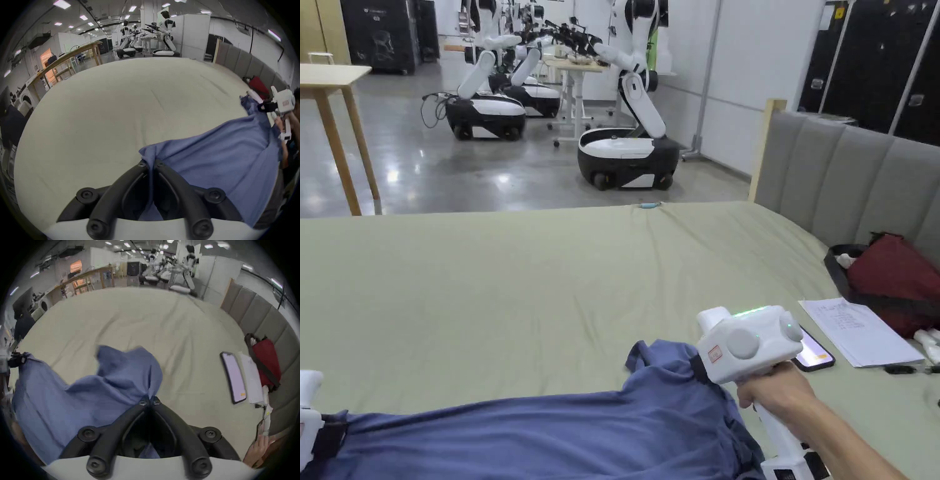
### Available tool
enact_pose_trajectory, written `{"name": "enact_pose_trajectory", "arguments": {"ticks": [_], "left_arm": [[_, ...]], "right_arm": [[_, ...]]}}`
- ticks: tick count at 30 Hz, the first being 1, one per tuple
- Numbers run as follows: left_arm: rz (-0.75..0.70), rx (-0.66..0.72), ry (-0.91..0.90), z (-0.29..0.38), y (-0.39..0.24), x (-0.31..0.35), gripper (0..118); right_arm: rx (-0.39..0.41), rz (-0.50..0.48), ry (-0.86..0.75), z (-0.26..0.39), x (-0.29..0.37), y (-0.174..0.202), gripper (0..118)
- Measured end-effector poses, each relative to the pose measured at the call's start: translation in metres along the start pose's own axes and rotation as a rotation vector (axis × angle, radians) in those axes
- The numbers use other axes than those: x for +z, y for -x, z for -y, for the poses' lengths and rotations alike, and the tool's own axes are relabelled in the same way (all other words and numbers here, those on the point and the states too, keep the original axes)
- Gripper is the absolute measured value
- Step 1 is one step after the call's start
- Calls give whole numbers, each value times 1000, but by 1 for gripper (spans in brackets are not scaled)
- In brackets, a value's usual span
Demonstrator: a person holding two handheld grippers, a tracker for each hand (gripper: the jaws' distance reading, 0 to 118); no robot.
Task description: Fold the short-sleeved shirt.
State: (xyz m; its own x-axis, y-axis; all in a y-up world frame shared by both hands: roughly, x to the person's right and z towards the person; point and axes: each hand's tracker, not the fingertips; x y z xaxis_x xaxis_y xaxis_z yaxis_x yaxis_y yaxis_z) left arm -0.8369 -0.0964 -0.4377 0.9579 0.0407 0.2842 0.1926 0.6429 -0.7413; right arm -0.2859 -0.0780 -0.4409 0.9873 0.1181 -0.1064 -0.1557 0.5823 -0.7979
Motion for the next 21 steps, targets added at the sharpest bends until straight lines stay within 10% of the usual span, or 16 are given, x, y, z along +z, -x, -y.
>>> {"name": "enact_pose_trajectory", "arguments": {"ticks": [11,21], "left_arm": [[46,-113,-175,70,-4,146,1],[123,-37,-69,188,-11,162,1]], "right_arm": [[84,-86,-286,90,197,15,0],[130,-125,-67,206,192,32,1]]}}
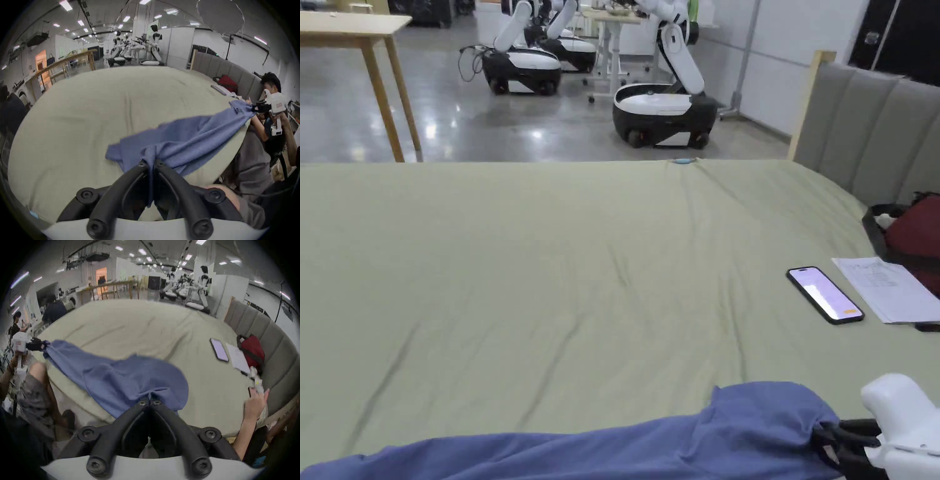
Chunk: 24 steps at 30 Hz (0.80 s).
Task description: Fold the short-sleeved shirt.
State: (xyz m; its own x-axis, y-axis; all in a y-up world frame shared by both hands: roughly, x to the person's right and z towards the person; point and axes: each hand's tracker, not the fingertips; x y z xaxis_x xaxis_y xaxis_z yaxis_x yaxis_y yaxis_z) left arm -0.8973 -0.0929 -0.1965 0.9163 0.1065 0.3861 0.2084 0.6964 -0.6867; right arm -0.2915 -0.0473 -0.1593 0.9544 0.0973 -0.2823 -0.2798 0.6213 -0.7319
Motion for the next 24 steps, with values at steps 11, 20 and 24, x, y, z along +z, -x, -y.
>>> {"name": "enact_pose_trajectory", "arguments": {"ticks": [11,20,24], "left_arm": [[-41,-40,77,13,-3,-33,1],[-35,79,-162,2,6,13,114],[-61,204,-260,9,8,88,116]], "right_arm": [[111,156,165,26,-76,18,1],[-130,112,-66,38,2,-16,118],[-271,28,-359,40,106,1,116]]}}
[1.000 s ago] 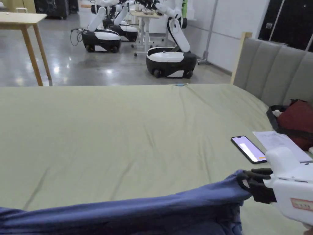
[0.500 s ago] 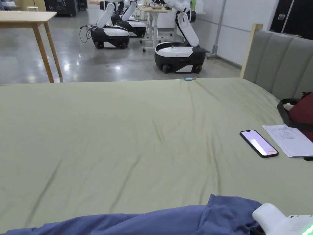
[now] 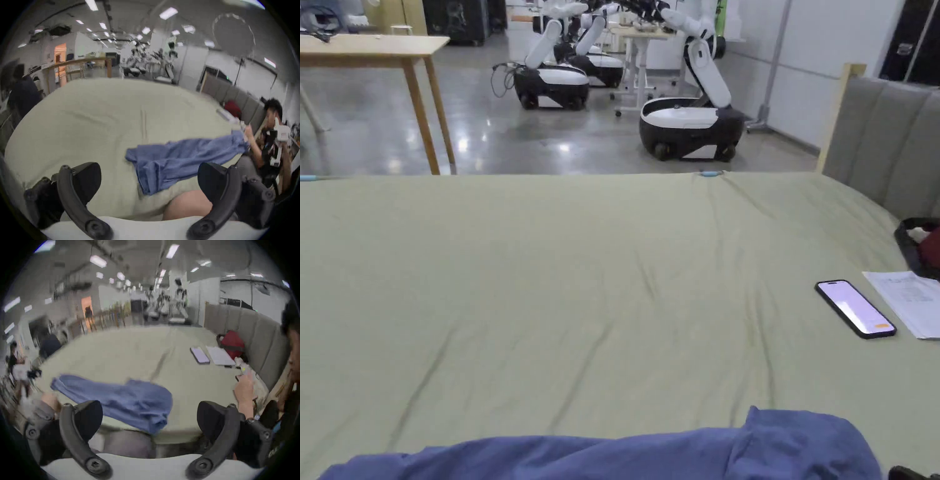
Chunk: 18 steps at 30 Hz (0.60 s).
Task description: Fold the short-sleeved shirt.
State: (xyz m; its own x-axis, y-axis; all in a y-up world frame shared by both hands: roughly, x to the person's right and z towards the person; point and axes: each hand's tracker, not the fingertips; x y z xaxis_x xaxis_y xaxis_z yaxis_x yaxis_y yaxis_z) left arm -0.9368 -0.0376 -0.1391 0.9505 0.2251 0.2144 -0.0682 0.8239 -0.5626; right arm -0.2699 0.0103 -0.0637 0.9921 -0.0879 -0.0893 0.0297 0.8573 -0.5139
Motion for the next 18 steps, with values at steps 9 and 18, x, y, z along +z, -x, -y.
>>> {"name": "enact_pose_trajectory", "arguments": {"ticks": [9,18], "left_arm": [[36,85,-136,30,2,53,0],[338,379,75,34,68,-41,10]], "right_arm": [[95,-172,-145,6,38,78,3],[116,-267,-158,-12,38,102,3]]}}
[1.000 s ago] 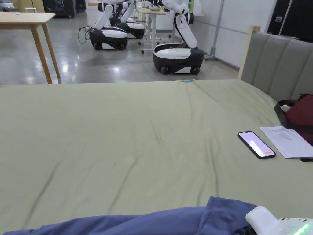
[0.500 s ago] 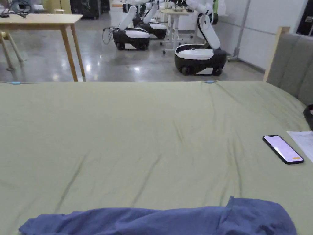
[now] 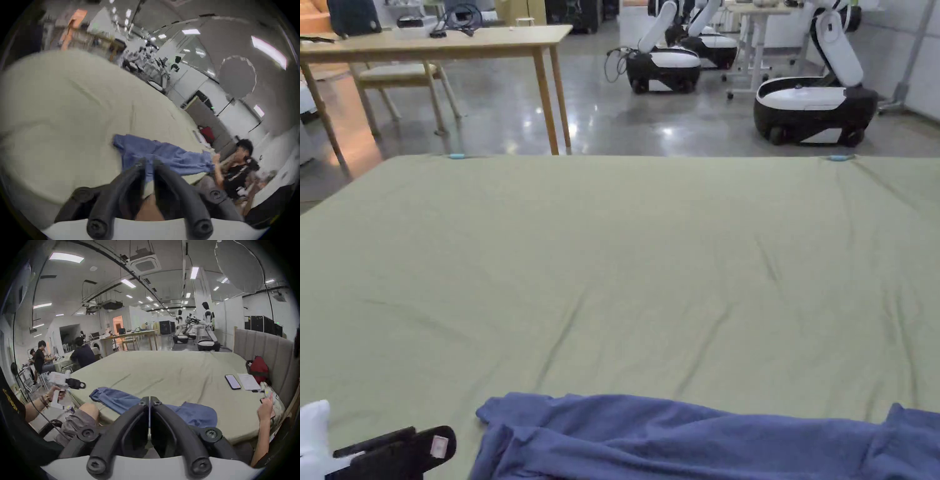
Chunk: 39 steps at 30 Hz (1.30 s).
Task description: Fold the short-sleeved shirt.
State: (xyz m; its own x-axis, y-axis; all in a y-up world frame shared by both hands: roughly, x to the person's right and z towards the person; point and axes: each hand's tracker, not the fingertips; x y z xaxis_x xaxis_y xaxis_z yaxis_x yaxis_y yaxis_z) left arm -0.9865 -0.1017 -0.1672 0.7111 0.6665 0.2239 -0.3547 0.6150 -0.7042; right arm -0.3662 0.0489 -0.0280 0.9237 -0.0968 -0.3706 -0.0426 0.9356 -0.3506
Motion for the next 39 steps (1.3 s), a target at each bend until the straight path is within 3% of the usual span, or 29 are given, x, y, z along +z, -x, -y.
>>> {"name": "enact_pose_trajectory", "arguments": {"ticks": [1,2,3,5,7,15,19,20,21,22,29,34,39], "left_arm": [[60,35,38,-2,14,-11,41],[110,56,77,-2,24,-23,83],[131,47,122,-2,31,-34,115],[146,28,141,2,39,-52,118],[103,41,176,1,48,-67,118],[295,84,234,-15,40,-107,118],[280,-10,296,-16,43,-122,104],[267,-27,302,-20,57,-124,81],[191,-66,311,-23,62,-127,41],[107,-100,341,-23,68,-132,13],[156,-147,308,-19,44,-122,12],[26,-177,275,-47,64,-77,11],[-175,43,153,-62,97,0,11]], "right_arm": [[-5,-4,-8,2,2,-3,3],[-2,-4,-8,5,5,-7,3],[1,-3,-2,5,6,-8,3],[3,3,8,6,9,-12,3],[15,10,32,5,1,0,3],[-3,18,61,10,-4,-6,3],[-5,20,67,11,-5,-9,3],[-8,23,75,11,-6,-10,3],[-12,30,85,11,-6,-12,3],[-14,39,92,11,-11,-9,3],[-49,77,123,12,-11,-11,3],[-43,93,126,8,-8,-11,3],[-55,88,111,7,-8,-11,3]]}}
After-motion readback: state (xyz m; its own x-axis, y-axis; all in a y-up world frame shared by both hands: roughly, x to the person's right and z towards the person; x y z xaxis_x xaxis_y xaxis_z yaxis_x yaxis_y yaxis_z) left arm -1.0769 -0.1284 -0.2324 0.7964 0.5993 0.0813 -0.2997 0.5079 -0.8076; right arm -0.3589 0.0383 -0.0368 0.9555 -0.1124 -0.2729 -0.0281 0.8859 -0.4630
